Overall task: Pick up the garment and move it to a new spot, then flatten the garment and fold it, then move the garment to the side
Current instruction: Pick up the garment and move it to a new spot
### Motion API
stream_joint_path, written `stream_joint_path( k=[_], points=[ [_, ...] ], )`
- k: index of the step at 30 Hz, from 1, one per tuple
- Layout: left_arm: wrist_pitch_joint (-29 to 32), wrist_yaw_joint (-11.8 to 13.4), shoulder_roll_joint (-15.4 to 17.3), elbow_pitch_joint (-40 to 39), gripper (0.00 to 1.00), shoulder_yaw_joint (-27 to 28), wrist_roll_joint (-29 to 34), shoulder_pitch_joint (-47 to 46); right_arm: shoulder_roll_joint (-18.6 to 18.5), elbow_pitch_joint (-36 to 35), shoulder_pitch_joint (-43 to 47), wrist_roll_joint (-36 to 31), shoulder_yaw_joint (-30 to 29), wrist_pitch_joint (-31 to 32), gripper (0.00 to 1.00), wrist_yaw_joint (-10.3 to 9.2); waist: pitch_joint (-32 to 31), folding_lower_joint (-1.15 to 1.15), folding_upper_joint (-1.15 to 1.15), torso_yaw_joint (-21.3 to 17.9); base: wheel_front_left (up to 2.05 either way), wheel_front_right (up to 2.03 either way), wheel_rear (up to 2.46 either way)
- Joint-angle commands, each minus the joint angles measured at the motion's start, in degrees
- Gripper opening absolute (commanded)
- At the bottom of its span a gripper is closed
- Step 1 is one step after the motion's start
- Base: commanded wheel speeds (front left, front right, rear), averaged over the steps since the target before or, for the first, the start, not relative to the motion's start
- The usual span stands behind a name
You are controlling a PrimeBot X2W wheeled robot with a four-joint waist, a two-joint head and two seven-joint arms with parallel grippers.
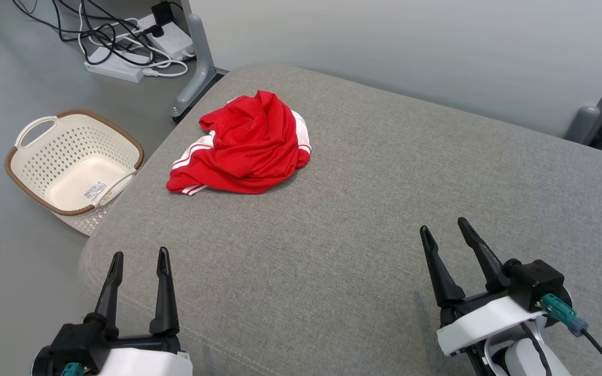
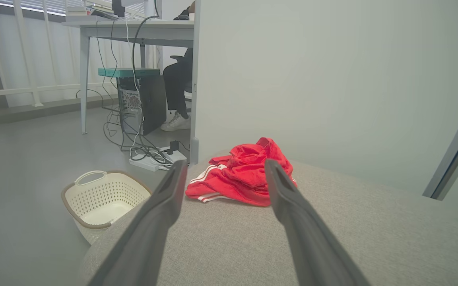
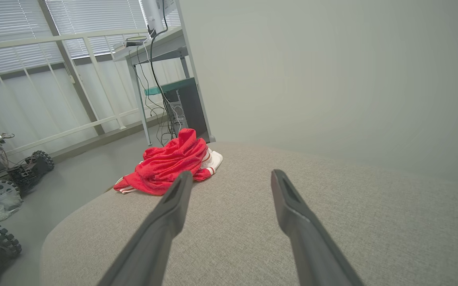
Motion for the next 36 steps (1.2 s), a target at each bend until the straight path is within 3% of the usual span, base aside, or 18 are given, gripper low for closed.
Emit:
stream_joint_path(
  k=[1,12,18,24,29,36],
  points=[
    [-0.1,0.4,0.2,0.1,1.0,0.0,-0.1,0.0,-0.4,0.1,-0.5,0.5,-0.1,-0.1,1.0,-0.02,-0.1,0.0,0.0,-0.1,0.0,0.0,0.0],
    [-0.1,-0.6,0.2,1.0,1.0,-0.5,-0.9,-1.1,-0.4,-0.8,1.1,0.2,-1.0,-0.1,1.0,-0.02,-0.6,0.0,0.0,-0.6,0.0,0.0,0.0],
    [-0.1,-3.7,0.2,3.8,1.0,-1.0,-2.8,-3.8,-0.4,-2.2,1.3,-1.6,-1.8,-0.1,1.0,-0.02,1.6,0.0,0.0,-0.5,0.0,0.0,0.0],
    [-0.1,-6.5,0.6,8.4,1.0,1.5,-0.8,-9.3,-0.4,-4.3,0.0,-3.3,-2.3,-0.1,1.0,-0.02,5.0,0.0,0.0,-1.9,0.0,0.0,0.0],
    [0.1,-9.1,4.3,15.4,1.0,3.8,-1.1,-17.8,-0.4,-6.8,-3.1,-4.9,-1.0,-0.1,1.0,-0.02,10.4,0.0,0.0,-5.1,0.0,0.0,0.0],
    [12.6,-11.7,10.5,24.1,1.0,4.9,-6.4,-33.3,-1.7,-9.8,-7.3,-6.7,0.2,-0.1,1.0,-0.02,17.1,0.0,0.0,-8.6,0.0,0.0,0.0]
  ],
)
